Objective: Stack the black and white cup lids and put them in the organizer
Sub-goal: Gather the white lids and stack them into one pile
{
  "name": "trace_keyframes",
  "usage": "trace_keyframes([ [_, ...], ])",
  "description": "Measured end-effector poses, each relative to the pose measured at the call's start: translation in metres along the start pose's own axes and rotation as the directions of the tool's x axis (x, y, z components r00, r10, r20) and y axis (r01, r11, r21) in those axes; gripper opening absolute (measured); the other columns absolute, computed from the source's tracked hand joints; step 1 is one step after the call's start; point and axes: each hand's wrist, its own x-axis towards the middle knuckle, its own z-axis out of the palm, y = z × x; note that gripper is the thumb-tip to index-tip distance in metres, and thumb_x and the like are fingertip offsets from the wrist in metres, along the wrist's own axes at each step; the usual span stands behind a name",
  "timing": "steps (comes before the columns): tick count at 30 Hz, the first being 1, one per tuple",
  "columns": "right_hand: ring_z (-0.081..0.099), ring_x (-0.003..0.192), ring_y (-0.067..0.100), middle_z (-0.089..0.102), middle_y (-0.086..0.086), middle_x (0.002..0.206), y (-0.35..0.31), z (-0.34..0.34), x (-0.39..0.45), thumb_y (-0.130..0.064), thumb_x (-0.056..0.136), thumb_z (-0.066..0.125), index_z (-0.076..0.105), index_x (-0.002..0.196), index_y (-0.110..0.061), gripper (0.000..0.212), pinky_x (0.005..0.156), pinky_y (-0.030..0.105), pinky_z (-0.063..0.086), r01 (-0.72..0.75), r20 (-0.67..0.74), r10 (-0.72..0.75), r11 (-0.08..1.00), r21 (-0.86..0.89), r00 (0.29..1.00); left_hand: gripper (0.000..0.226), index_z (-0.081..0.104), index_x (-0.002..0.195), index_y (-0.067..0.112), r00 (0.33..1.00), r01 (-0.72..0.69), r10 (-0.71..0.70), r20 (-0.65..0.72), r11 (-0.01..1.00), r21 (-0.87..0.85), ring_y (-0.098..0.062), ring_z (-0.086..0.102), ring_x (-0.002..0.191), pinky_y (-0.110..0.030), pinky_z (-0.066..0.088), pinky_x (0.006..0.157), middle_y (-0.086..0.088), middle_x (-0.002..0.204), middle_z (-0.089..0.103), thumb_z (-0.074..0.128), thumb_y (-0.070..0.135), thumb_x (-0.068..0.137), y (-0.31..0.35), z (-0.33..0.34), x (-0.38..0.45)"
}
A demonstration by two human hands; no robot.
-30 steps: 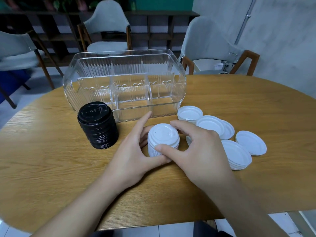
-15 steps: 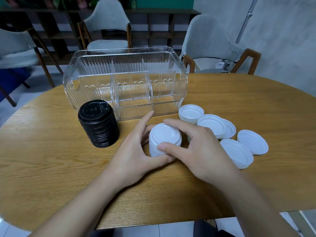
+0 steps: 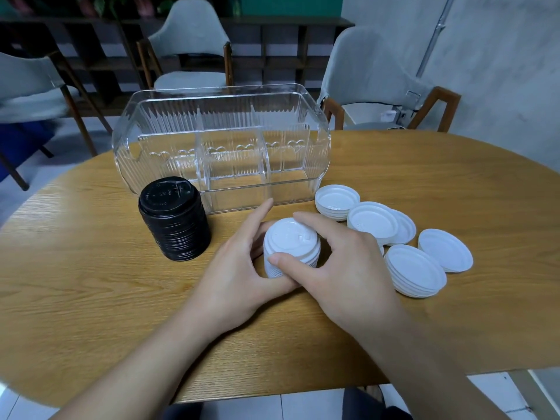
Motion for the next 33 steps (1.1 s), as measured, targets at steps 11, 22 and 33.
trace_keyframes([
  [11,0.06,0.113,-0.022,0.067,-0.049,0.109,0.006,-0.011,0.004,-0.054,0.081,0.092,0.07,0.137,-0.047,0.061,0.093,0.004,0.045,-0.028,0.111,0.013,0.991,0.135,0.994,0.099,0.051,0.162,0.036,0.999,-0.019,0.023,-0.036,0.994,0.108,0.003,0.063,0.137,-0.038,0.054,0.116,0.029,0.146,0.065,0.101,0.042,0.077,0.003,0.0,-0.002],
  [22,0.06,0.127,0.001,0.071,-0.018,0.133,0.029,-0.039,0.01,-0.051,0.097,0.077,0.074,0.139,-0.03,0.046,0.11,0.023,0.045,0.027,-0.082,-0.03,0.999,-0.031,0.996,0.105,0.043,0.164,0.044,0.999,-0.015,0.022,-0.036,0.982,0.19,0.002,0.053,0.147,-0.041,0.047,0.124,0.029,0.156,0.056,0.1,0.056,0.076,0.0,-0.001,0.001],
  [33,0.057,0.098,0.026,0.066,-0.005,0.093,0.068,-0.042,0.019,-0.031,0.098,0.078,0.079,0.086,-0.023,0.014,0.096,0.038,0.025,-0.007,-0.105,-0.063,0.825,-0.566,0.993,0.067,0.056,0.159,0.032,0.991,-0.088,0.109,-0.078,0.968,0.236,0.002,0.054,0.141,-0.019,0.041,0.117,0.023,0.147,0.059,0.076,0.054,0.099,0.011,0.01,0.005],
])
